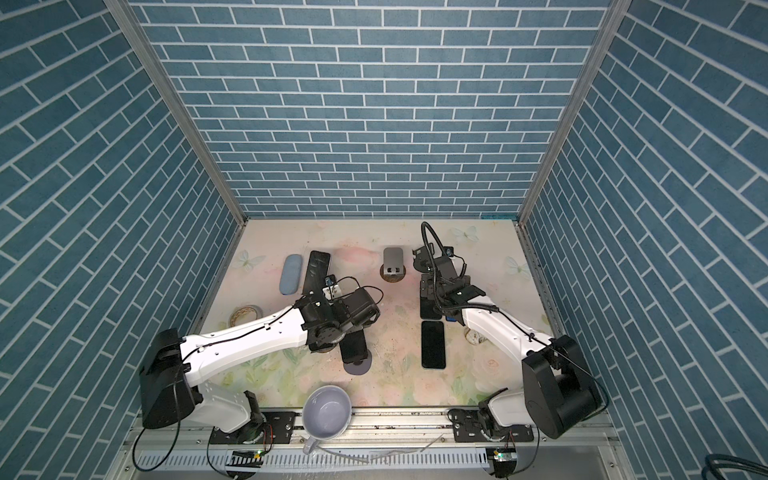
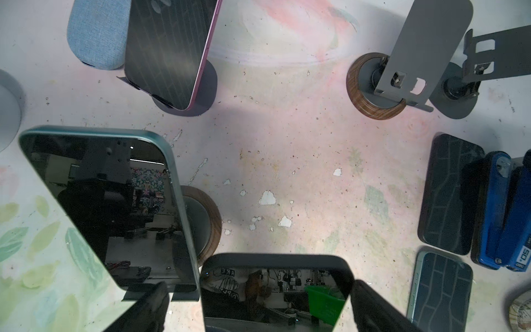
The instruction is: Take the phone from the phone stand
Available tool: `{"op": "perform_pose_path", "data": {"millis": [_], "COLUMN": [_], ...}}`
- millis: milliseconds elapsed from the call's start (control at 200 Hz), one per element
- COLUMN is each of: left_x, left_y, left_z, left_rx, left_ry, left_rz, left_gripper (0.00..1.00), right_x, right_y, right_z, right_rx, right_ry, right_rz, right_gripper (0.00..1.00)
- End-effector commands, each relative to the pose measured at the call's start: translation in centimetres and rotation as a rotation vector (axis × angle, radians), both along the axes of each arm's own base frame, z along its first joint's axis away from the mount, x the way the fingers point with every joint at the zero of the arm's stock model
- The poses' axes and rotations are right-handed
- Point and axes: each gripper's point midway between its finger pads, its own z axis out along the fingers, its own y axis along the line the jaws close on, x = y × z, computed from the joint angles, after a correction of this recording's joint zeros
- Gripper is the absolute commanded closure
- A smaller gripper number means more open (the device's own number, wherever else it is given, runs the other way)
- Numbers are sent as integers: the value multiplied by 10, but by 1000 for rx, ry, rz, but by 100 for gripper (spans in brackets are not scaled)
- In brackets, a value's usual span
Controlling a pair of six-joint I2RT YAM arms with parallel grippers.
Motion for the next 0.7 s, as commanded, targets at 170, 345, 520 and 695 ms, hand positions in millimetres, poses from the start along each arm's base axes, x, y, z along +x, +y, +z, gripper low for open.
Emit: {"op": "perform_pose_path", "data": {"millis": [170,345,520,695], "left_x": [1,2,2,2], "left_y": [-5,-10,-11,-10], "left_z": [-11,-18,-21,-20], "left_rx": [27,35,49,46], "left_ry": [23,54,68,66], "left_rz": [-33,-53,-56,-52], "left_gripper": [4,7,15,26], "right_x": [-3,-5,-6,-6], "right_y": [-2,-3,-4,-3], "right_z": [-1,-4,-9,-11], "right_rx": [14,13,13,14], "right_ry": [-8,-1,12,18], "right_rz": [5,2,-3,-4], "right_gripper": [3,3,3,3]}}
